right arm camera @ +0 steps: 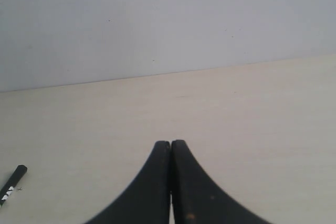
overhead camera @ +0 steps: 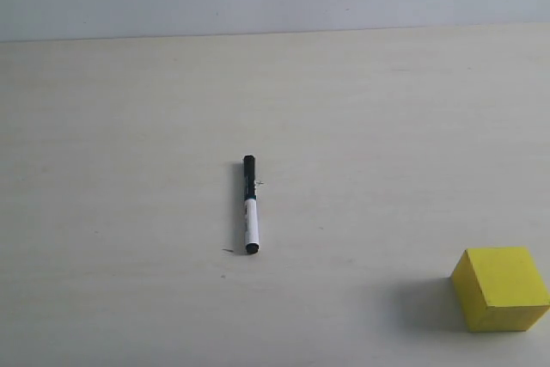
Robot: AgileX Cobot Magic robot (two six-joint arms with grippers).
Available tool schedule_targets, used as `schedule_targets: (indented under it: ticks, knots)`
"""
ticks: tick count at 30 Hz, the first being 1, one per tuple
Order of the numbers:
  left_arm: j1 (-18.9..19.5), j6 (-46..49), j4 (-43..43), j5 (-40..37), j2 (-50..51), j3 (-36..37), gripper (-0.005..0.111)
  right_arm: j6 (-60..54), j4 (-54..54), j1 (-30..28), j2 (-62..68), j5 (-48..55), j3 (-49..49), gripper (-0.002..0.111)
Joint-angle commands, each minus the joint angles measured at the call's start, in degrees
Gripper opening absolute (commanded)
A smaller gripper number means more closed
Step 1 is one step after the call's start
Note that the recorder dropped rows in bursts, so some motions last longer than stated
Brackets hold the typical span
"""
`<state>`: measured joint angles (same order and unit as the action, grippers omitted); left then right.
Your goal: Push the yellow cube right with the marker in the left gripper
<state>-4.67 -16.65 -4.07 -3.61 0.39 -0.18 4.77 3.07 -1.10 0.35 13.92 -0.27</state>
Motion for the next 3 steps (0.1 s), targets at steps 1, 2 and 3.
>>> schedule_targets:
  ticks: [1, 2, 3]
  knots:
    - [0.1, 0.0, -0.2, -0.1, -0.4, 0.2, 0.000, -0.2, -0.2, -0.2, -0.4, -0.3, 0.3, 0.000]
    - [0.1, 0.0, -0.2, -0.1, -0.4, 0.2, 0.000, -0.2, -0.2, -0.2, -0.4, -0.3, 0.3, 0.000]
    - [0.1, 0.0, -0.2, -0.1, -0.4, 0.2, 0.000, -0.2, -0.2, -0.2, -0.4, -0.3, 0.3, 0.000]
